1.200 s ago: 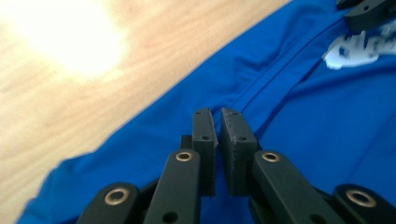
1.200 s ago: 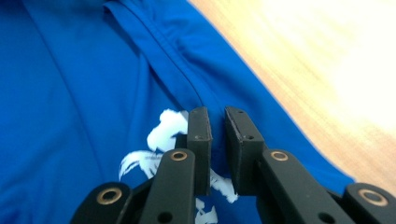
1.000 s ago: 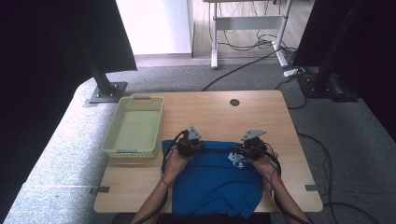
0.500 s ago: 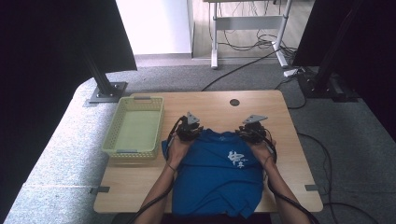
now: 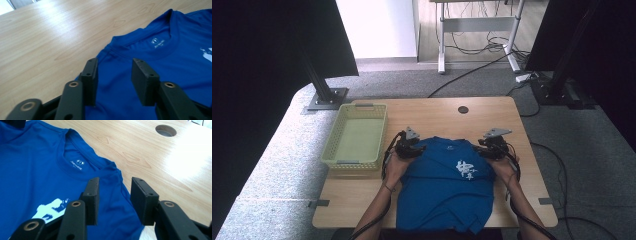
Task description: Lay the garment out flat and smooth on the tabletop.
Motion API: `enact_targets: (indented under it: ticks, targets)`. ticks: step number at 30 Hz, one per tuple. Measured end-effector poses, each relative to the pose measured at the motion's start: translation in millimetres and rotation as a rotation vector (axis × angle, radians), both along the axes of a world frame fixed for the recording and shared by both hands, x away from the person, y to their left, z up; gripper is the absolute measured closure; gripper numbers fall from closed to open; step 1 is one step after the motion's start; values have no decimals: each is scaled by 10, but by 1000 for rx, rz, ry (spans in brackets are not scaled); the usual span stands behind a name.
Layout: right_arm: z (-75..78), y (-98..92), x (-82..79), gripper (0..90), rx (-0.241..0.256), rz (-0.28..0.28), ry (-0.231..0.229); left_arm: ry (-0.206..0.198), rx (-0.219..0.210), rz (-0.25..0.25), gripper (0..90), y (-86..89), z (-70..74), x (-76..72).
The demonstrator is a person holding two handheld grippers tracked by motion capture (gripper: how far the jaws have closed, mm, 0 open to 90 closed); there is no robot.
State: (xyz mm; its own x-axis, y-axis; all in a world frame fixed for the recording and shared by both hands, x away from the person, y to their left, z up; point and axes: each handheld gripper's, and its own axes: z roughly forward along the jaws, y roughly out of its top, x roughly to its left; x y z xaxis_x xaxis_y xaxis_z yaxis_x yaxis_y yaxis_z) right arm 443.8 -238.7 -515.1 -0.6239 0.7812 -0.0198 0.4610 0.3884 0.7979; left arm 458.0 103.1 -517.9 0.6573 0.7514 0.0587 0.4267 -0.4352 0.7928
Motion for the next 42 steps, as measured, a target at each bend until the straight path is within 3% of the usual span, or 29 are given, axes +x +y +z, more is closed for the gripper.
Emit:
enact_targets:
  ticks: [6, 10, 11, 14, 19, 23, 26, 31, 36, 42]
  targets:
    - [-8, -80, -114, 531, 15, 5, 22, 26, -3, -1, 484, 66, -36, -128]
    - [-75, -91, -175, 511, -24, 3, 36, 32, 15, 19, 472, 155, -91, -192]
    - [-119, -111, -200, 505, -54, -5, 38, 31, 18, 28, 468, 188, -103, -205]
    - [-163, -148, -219, 505, -67, -18, 49, 38, 12, 60, 468, 296, -138, -231]
    - [-250, -294, -241, 505, -66, -59, 77, 80, 15, 119, 471, 466, -216, -234]
    - [-328, -430, -226, 503, -82, -111, 110, 97, 23, 147, 469, 493, -263, -231]
    - [-360, -565, -210, 494, -48, -162, 116, 101, 30, 155, 469, 484, -284, -227]
    - [-327, -682, -239, 493, -45, -220, 100, 86, 12, 153, 469, 479, -244, -263]
    - [-220, -627, -345, 478, 7, -192, 81, 97, 1, 121, 464, 437, -218, -333]
    - [-230, -390, -471, 427, 14, -104, 128, 124, 10, 112, 449, 401, -293, -347]
